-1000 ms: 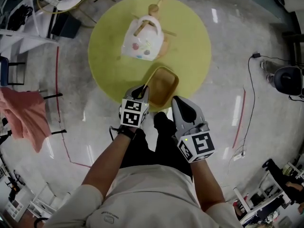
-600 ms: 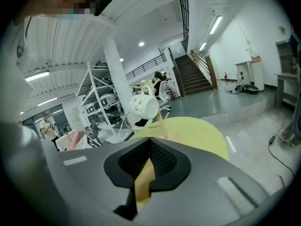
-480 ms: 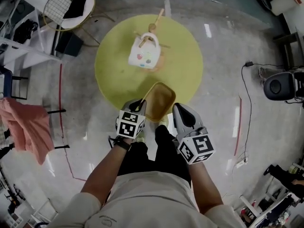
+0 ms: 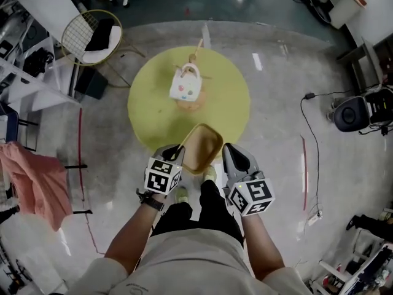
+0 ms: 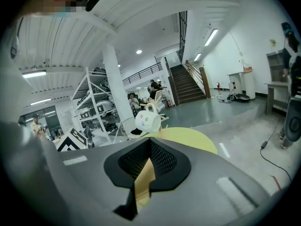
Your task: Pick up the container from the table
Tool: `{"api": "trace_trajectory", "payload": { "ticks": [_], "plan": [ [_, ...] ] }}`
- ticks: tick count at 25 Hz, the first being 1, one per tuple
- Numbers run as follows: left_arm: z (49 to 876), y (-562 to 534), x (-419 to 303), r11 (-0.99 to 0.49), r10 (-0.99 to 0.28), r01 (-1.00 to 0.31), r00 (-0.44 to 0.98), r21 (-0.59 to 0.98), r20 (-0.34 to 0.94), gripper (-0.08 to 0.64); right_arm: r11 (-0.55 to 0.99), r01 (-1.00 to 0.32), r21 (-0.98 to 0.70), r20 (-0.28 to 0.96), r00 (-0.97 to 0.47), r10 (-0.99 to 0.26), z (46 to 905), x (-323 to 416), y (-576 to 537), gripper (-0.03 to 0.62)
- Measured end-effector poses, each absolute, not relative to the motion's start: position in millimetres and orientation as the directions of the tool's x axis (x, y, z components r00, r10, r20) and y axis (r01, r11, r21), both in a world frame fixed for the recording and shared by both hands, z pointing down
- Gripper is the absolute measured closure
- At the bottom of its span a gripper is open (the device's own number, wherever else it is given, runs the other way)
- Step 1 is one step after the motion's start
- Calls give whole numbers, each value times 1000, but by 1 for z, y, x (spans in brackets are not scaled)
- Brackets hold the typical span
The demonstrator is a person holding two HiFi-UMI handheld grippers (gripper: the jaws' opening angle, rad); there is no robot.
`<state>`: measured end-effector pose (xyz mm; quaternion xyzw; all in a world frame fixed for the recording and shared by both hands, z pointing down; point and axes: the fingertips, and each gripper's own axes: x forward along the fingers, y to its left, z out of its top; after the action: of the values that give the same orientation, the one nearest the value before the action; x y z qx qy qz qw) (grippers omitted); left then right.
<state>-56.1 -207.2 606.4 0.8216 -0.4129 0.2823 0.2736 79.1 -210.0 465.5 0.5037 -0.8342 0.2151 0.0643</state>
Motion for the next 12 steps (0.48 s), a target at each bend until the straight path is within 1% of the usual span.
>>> {"api": "trace_trajectory", "payload": {
  "ticks": [12],
  "plan": [
    [541,-179,-60,-556,-520,-794,563,246,642,531,382,-888,-255,266,-445,-855,418,80,-182,581]
  ]
}}
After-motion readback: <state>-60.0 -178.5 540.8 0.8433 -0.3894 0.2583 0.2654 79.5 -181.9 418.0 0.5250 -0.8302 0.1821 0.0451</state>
